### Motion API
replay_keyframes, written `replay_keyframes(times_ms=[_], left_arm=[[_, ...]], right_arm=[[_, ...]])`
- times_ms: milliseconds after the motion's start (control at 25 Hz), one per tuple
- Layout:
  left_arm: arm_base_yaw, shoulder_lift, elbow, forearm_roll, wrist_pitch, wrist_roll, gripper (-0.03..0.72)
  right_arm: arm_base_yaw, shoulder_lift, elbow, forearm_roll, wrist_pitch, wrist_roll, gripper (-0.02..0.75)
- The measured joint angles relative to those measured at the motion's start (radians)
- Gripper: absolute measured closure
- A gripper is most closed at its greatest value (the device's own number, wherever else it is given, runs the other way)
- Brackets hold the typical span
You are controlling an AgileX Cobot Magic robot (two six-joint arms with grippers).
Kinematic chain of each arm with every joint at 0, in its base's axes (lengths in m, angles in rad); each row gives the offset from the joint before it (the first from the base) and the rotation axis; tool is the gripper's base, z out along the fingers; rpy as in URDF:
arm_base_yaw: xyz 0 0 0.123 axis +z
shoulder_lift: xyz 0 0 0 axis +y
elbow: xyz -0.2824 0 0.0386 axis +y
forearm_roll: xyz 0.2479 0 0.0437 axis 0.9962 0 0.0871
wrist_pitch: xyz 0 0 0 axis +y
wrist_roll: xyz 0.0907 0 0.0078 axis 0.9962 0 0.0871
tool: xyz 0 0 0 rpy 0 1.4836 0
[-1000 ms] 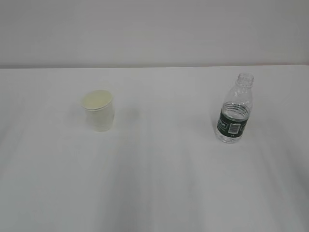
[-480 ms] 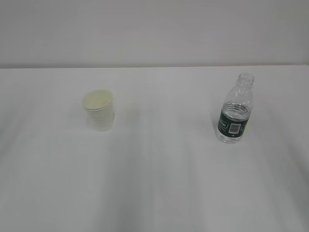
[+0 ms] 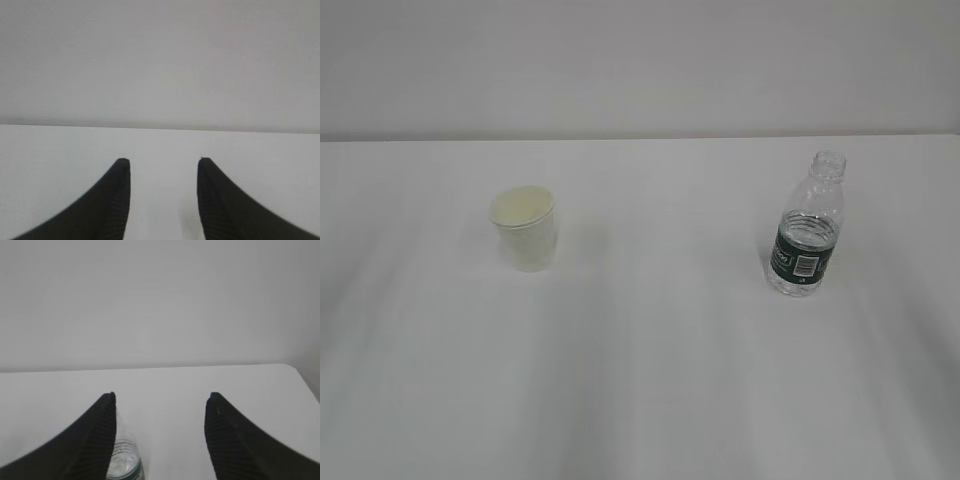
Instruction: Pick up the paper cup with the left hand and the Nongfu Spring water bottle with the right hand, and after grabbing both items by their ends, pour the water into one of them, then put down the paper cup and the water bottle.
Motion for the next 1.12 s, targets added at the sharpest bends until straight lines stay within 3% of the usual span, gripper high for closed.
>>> replay_keyframes(times_ms=[240, 360, 600, 920, 1120], left_arm=[[0.0, 0.002, 0.121, -0.048, -0.176, 0.0, 0.372], [0.0, 0.002, 0.19, -0.05, -0.231, 0.0, 0.372], [0.0, 0.002, 0.303, -0.032, -0.396, -0.074, 0.372], [0.0, 0.002, 0.384, 0.235, -0.46, -0.149, 0.365], [0.0, 0.031, 0.43, 0.256, -0.487, -0.153, 0.228]], right_arm=[[0.192, 0.119, 0.0, -0.02, -0.122, -0.002, 0.309], [0.244, 0.169, 0.0, -0.028, -0.156, -0.002, 0.309], [0.253, 0.193, 0.062, -0.06, -0.293, 0.048, 0.309], [0.253, 0.193, 0.232, -0.301, -0.462, 0.257, 0.309], [0.253, 0.193, 0.317, -0.338, -0.552, 0.272, 0.309]])
